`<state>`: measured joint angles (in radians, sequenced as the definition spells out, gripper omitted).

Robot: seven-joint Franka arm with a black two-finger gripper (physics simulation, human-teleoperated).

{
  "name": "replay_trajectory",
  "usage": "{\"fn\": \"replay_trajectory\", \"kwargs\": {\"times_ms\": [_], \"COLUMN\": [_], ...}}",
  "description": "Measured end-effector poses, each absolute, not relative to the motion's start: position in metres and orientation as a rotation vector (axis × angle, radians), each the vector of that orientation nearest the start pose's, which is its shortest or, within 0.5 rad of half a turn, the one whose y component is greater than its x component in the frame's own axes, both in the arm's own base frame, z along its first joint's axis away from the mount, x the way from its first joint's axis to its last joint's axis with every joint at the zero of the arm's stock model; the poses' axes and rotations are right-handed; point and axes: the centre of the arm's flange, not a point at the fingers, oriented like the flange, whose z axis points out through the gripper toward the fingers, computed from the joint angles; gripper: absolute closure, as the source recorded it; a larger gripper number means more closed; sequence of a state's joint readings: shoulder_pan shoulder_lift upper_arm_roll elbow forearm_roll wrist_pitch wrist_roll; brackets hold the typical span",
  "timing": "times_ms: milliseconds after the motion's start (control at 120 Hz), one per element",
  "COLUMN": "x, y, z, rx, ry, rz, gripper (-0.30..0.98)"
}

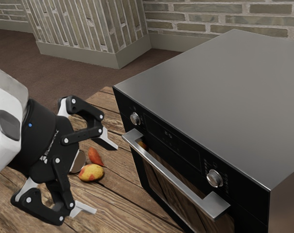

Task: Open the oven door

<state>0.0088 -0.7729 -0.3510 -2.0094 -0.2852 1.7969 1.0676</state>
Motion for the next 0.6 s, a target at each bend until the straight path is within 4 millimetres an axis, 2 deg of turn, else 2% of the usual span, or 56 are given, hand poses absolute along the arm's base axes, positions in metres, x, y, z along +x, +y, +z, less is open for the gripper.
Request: {"fn": "replay_trajectory", "kwargs": {"times_ms": [33,133,192,358,492,600], "x": [0.281,0.300,0.307,0.314,0.322,0.329], "y": [-0.200,-0.168,-0.159,-0.169,-0.180,-0.180], "z": [0.750,0.744,0.737,0.709,0.701,0.691], "rx": [-2.175,-2.116,-2.068,-1.876,-1.730,-1.657], "ry": [1.882,1.924,1.961,2.111,2.194,2.232], "rz": [-0.750,-0.807,-0.822,-0.831,-0.847,-0.837], "gripper": [0.00,0.00,0.00,0.00,0.00,0.00]}}
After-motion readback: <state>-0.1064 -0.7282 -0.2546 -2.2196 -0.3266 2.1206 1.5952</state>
